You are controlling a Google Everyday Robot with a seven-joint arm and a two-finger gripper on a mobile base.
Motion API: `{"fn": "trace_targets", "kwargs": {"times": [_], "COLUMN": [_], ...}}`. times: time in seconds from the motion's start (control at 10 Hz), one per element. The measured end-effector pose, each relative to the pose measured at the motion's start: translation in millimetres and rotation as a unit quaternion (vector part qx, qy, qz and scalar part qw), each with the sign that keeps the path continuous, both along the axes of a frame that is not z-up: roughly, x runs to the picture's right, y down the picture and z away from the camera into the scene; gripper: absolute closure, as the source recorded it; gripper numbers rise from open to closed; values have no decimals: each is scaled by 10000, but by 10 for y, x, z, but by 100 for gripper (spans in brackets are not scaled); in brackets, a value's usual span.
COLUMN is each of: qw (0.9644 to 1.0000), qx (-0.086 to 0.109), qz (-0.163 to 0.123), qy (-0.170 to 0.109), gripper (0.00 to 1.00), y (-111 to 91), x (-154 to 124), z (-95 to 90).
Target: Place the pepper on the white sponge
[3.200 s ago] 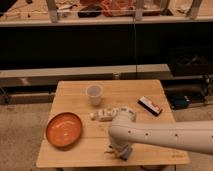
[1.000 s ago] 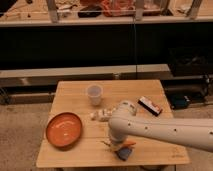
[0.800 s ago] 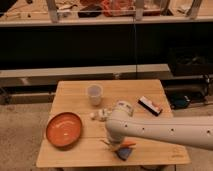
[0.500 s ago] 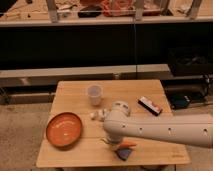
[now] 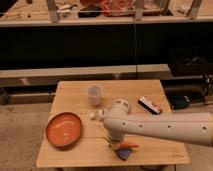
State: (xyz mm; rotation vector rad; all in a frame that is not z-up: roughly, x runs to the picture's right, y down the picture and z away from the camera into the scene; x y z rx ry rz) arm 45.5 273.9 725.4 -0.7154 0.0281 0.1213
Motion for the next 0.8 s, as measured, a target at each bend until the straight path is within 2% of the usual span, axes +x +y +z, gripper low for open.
{"fn": "trace_targets", "kwargs": {"times": [0.4, 0.8], "qw": [9999, 9997], "qx": [-141, -232], "qz": [24, 20], "qy": [44, -20], "gripper": [21, 20], "y": [31, 58], "x": [-9, 7], "z": [26, 51]}}
